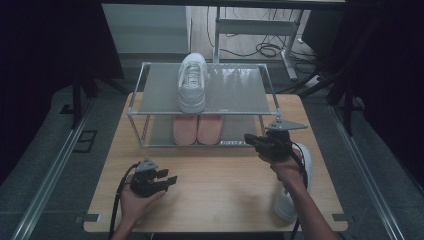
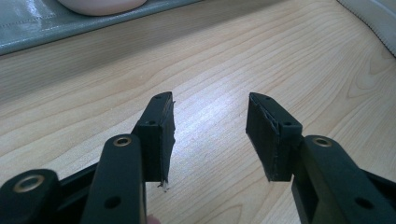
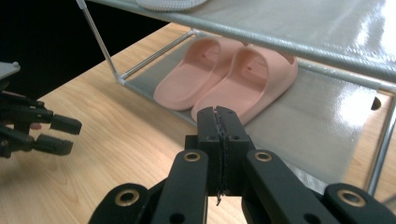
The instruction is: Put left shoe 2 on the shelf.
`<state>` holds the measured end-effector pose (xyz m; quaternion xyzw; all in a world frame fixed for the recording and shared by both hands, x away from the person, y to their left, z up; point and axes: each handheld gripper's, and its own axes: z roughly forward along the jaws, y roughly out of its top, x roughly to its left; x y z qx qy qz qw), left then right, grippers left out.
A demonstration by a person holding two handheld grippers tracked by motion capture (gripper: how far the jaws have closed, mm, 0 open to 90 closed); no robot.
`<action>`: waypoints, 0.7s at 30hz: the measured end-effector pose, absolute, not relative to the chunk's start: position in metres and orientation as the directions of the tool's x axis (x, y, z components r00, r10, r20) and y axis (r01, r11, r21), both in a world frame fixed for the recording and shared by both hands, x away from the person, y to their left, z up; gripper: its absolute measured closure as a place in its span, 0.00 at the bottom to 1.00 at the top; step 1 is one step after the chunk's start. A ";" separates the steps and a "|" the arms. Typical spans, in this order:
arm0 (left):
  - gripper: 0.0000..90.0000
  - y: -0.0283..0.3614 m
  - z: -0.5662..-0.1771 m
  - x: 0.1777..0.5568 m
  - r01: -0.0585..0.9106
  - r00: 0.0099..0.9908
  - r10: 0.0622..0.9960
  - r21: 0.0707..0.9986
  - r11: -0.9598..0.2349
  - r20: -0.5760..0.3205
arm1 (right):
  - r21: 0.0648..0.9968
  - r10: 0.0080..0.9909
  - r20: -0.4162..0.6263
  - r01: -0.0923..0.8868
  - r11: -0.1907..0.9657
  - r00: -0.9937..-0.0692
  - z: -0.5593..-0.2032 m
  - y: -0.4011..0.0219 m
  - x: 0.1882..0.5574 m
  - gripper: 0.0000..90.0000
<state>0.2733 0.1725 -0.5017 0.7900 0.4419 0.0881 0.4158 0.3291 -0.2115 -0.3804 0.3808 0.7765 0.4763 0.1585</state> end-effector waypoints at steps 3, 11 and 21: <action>0.58 0.172 -0.502 0.273 0.627 0.593 0.772 0.733 -0.264 -0.229 | 0.860 0.744 0.115 0.441 0.257 -0.659 -0.384 -0.217 0.323 0.99; 0.58 0.173 -0.501 0.273 0.624 0.591 0.775 0.737 -0.261 -0.226 | 0.857 0.741 0.104 0.438 0.271 -0.663 -0.396 -0.229 0.302 0.99; 0.58 0.172 -0.502 0.273 0.627 0.590 0.775 0.733 -0.264 -0.226 | 0.846 0.752 0.112 0.460 0.271 -0.650 -0.413 -0.246 0.281 0.99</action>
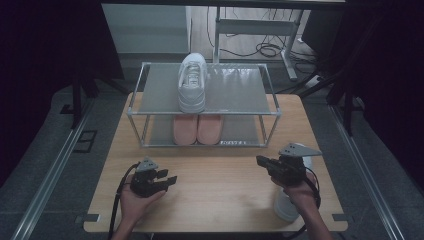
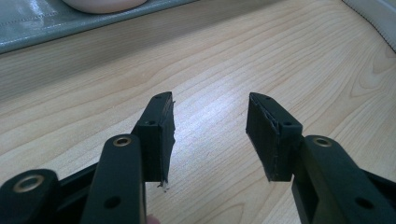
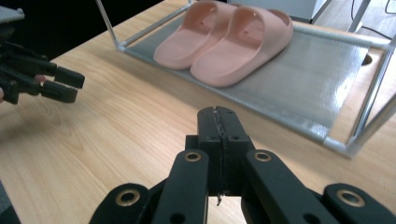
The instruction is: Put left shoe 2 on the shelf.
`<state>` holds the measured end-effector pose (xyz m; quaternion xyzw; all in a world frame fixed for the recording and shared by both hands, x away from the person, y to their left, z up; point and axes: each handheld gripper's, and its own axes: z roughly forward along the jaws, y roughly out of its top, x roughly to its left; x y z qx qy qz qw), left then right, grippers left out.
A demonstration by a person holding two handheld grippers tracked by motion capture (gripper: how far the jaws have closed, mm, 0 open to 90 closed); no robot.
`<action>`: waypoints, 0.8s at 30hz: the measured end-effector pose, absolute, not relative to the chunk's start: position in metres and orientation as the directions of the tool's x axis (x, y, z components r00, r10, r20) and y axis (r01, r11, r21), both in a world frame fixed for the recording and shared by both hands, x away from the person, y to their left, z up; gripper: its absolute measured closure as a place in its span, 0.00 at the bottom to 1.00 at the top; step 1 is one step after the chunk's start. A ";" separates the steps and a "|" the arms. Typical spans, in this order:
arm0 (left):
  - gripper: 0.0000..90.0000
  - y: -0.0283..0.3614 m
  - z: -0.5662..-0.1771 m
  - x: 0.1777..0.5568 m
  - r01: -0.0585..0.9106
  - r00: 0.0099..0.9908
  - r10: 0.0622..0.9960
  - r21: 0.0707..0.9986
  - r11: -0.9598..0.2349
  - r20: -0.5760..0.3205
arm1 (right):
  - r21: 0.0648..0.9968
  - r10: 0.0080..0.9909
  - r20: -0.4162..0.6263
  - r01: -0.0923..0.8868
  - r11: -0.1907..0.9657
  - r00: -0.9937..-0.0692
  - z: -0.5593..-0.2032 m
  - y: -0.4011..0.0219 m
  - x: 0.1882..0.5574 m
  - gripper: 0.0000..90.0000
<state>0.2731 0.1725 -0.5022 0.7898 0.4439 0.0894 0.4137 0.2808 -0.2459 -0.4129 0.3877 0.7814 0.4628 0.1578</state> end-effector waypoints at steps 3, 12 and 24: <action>0.58 0.172 -0.502 0.273 0.629 0.590 0.775 0.731 -0.266 -0.226 | 0.846 0.757 0.116 0.463 0.265 -0.644 -0.416 -0.250 0.276 0.99; 0.58 0.172 -0.502 0.273 0.628 0.590 0.776 0.731 -0.266 -0.224 | 0.843 0.763 0.100 0.462 0.276 -0.639 -0.420 -0.258 0.256 0.99; 0.58 0.172 -0.502 0.272 0.629 0.587 0.778 0.731 -0.265 -0.223 | 0.832 0.779 0.119 0.490 0.260 -0.616 -0.436 -0.274 0.231 0.99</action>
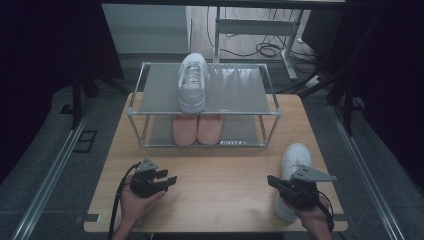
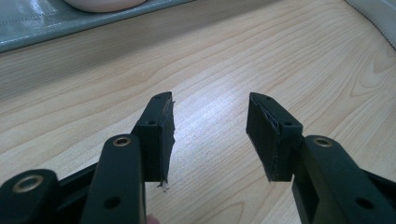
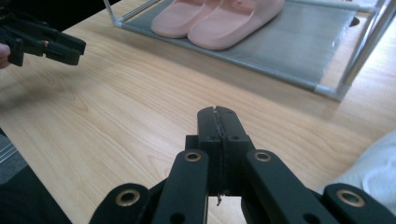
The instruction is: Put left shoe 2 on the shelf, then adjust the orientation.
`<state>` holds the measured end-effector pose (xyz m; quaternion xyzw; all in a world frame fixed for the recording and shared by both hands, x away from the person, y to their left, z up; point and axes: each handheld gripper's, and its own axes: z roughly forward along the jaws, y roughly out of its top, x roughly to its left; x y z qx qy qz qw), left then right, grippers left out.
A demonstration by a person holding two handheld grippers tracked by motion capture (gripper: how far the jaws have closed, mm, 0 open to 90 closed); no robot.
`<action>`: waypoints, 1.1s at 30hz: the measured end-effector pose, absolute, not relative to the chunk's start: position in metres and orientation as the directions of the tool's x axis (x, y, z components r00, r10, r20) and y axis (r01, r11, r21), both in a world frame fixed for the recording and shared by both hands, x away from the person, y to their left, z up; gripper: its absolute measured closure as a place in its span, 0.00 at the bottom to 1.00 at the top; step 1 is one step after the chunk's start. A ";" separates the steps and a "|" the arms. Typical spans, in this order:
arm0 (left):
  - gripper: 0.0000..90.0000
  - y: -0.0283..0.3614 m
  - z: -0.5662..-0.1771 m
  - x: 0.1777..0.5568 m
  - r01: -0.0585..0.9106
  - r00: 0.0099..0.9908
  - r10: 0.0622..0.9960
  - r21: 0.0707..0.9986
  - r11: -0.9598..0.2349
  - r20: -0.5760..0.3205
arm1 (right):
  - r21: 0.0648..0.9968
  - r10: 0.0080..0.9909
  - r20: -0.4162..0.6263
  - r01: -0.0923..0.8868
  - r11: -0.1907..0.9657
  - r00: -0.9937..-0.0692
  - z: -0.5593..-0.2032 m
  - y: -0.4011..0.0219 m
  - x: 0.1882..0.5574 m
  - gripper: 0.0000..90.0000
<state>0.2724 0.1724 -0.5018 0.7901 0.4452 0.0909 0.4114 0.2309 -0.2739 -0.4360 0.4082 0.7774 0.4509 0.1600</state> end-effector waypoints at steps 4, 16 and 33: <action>0.58 0.172 -0.502 0.273 0.630 0.588 0.777 0.730 -0.265 -0.225 | 0.827 0.786 0.117 0.497 0.261 -0.607 -0.442 -0.277 0.222 0.99; 0.58 0.172 -0.502 0.273 0.630 0.587 0.778 0.729 -0.268 -0.222 | 0.811 0.792 0.107 0.514 0.281 -0.601 -0.454 -0.275 0.207 1.00; 0.58 0.171 -0.503 0.273 0.631 0.588 0.779 0.726 -0.273 -0.219 | 0.763 0.831 0.019 0.545 0.348 -0.556 -0.473 -0.270 0.197 1.00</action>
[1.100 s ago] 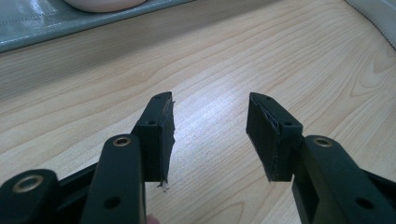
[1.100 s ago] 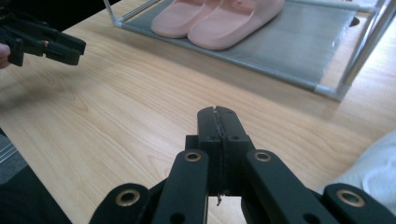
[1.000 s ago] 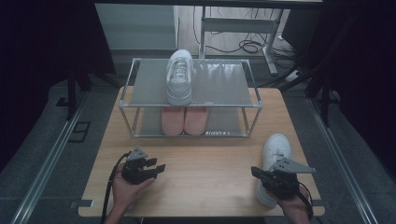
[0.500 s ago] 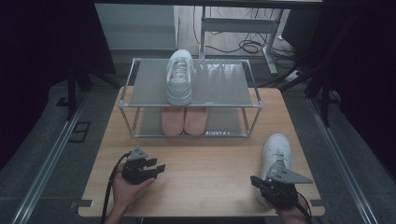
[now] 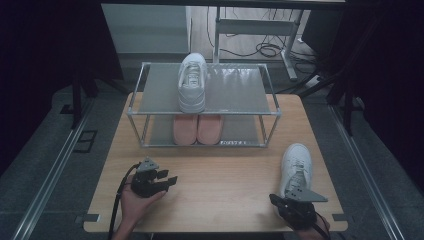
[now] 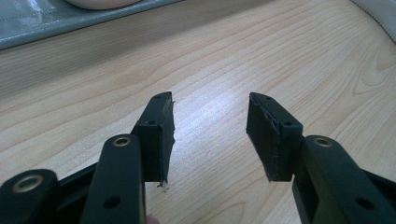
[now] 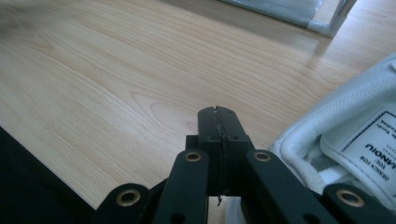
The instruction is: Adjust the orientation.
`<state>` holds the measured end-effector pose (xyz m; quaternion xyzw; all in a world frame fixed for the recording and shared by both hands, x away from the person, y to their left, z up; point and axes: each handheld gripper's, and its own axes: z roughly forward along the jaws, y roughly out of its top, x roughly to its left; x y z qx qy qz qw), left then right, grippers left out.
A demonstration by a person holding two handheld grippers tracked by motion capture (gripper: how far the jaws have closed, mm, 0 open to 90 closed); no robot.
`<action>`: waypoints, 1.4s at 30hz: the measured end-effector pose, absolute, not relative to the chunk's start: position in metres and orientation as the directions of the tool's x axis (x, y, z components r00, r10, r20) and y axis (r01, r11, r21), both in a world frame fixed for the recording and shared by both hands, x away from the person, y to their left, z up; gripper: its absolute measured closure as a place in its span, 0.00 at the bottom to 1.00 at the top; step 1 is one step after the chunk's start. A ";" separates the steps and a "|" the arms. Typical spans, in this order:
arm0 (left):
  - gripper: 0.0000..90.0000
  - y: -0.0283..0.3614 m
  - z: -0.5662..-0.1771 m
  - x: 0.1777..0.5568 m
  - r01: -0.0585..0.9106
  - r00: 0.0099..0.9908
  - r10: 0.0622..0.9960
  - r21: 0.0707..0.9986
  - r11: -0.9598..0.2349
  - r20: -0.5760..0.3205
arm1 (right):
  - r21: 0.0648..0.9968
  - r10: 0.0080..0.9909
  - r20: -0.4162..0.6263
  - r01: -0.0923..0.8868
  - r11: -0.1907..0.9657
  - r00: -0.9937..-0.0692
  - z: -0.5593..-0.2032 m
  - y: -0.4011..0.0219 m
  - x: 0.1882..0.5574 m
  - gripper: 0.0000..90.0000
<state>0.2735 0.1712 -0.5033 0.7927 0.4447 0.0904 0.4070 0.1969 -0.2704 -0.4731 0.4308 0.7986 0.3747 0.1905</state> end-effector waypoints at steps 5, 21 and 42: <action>0.58 0.172 -0.505 0.274 0.636 0.584 0.780 0.724 -0.269 -0.224 | 0.753 0.837 -0.007 0.548 0.364 -0.547 -0.477 -0.270 0.194 1.00; 0.58 0.172 -0.505 0.274 0.636 0.583 0.780 0.725 -0.265 -0.226 | 0.745 0.848 -0.036 0.551 0.376 -0.529 -0.479 -0.279 0.185 1.00; 0.58 0.172 -0.505 0.274 0.639 0.582 0.781 0.721 -0.266 -0.228 | 0.729 0.880 -0.057 0.583 0.359 -0.471 -0.484 -0.318 0.175 1.00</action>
